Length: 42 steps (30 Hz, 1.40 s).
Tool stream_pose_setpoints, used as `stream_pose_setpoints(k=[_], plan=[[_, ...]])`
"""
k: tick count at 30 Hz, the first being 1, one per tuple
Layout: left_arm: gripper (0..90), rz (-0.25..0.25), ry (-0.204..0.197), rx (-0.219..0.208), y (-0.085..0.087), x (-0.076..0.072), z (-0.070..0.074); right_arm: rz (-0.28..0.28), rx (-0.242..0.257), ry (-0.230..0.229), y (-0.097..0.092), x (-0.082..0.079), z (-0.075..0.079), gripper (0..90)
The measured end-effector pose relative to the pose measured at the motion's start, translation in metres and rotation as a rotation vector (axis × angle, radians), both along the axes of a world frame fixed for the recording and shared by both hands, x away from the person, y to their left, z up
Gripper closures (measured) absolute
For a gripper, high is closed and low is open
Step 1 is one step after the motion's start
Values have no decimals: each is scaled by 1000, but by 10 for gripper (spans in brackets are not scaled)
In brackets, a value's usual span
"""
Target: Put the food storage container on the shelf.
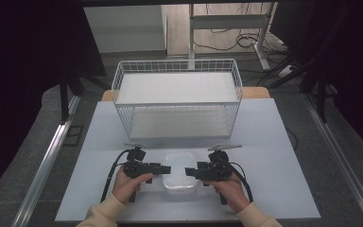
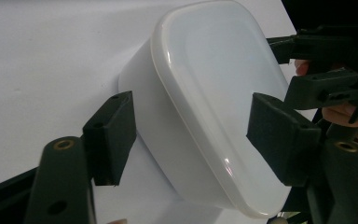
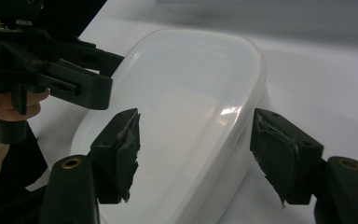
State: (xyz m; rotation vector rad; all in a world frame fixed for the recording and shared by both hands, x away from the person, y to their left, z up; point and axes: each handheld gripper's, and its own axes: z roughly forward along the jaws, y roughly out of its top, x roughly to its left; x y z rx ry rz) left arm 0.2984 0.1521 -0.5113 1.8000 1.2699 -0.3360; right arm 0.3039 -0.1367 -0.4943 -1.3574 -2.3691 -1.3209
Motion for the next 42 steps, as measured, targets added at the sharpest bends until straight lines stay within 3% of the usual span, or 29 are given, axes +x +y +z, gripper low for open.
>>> stream_pose_setpoints(k=[3, 6, 8, 11, 19, 23, 34, 42], plan=[[403, -16, 4, -8, -2, -1, -1, -6, 5, 9, -1, 0, -1, 366], [416, -20, 3, -3, -2, -2, 1, -16, 3, 13, -1, 0, -1, 399], [482, -13, -3, -7, 0, -2, 2, -21, -5, 7, -2, 0, -2, 433], [491, -6, -11, -7, 0, -4, 2, -47, 5, 9, -4, -1, 0, 520], [554, 38, -34, -5, -1, -10, 6, -87, 51, 48, -11, -3, 1, 600], [612, 67, -14, -59, 3, -12, 3, -93, 54, 38, -12, -7, 3, 622], [688, 74, -48, -61, 5, -20, 10, -110, 72, 34, -15, -15, 6, 680], [743, 72, -100, -47, 7, -28, 20, -114, 65, -13, -14, -23, 14, 732]])
